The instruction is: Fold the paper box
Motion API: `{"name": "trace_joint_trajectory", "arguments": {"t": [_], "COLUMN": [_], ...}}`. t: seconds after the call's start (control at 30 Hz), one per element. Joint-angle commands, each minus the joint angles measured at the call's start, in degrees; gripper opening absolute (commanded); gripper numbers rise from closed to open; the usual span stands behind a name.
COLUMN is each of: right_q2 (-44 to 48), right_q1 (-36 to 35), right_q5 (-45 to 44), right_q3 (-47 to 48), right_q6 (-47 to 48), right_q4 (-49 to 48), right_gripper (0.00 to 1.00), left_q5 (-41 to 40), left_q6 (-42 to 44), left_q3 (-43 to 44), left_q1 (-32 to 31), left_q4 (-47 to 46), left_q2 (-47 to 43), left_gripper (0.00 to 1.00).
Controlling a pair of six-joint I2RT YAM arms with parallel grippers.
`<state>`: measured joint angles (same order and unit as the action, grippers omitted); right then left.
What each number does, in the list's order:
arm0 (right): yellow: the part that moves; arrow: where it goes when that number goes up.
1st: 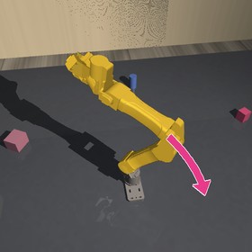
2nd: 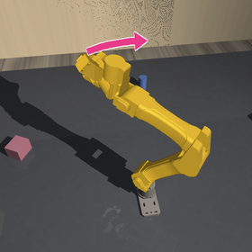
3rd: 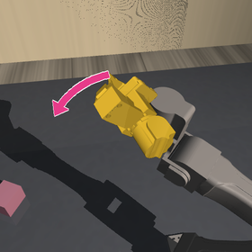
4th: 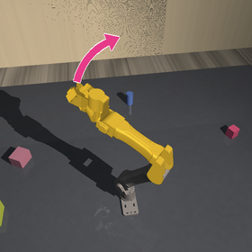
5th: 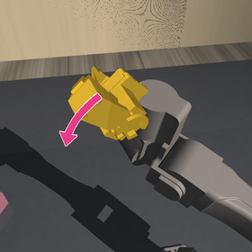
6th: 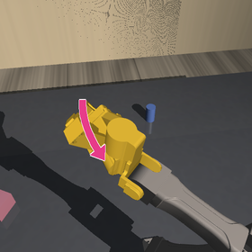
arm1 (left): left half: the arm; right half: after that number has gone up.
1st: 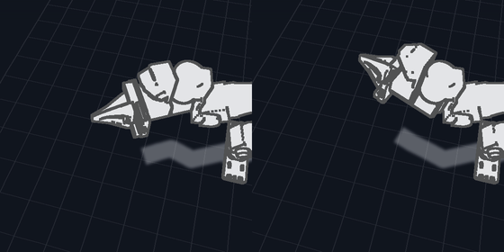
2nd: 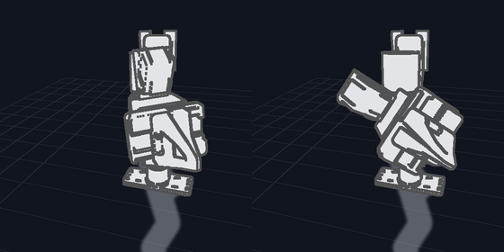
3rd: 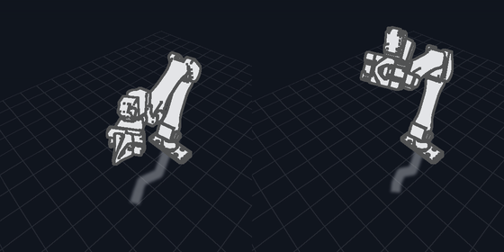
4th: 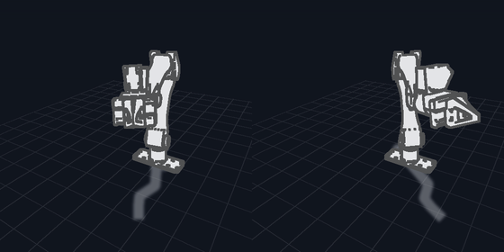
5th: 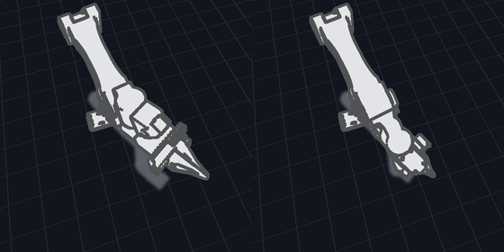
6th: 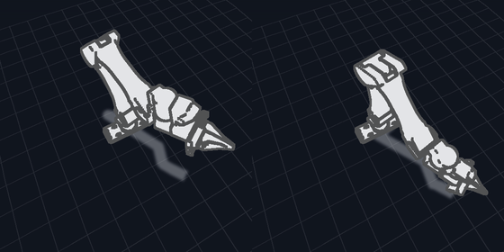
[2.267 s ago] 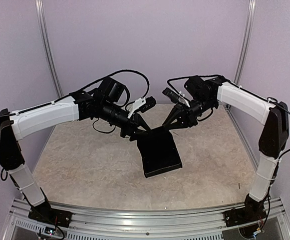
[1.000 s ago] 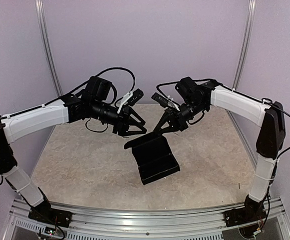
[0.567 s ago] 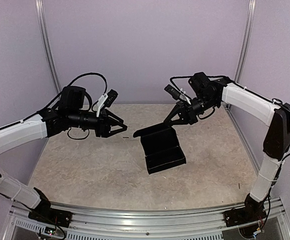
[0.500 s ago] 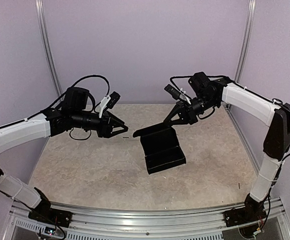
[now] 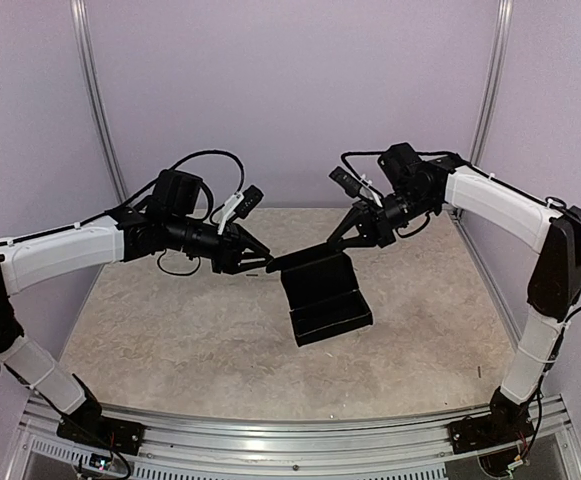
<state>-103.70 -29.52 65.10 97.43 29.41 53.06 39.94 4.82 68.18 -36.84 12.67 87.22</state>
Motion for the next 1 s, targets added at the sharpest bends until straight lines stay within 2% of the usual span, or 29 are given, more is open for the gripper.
{"name": "trace_joint_trajectory", "arguments": {"t": [0.0, 0.97], "right_q2": [1.0, 0.8], "right_q1": [1.1, 1.9], "right_q5": [0.2, -0.7], "right_q3": [-0.7, -2.7], "right_q6": [-1.3, -1.8], "right_q4": [-1.2, -2.6], "right_gripper": [0.00, 0.00], "left_q5": [4.4, 11.0], "left_q6": [2.3, 5.7], "left_q3": [2.4, 2.2], "left_q1": [-0.7, -0.9], "left_q4": [2.1, 5.5], "left_q2": [1.5, 1.3], "left_gripper": [0.35, 0.26]}}
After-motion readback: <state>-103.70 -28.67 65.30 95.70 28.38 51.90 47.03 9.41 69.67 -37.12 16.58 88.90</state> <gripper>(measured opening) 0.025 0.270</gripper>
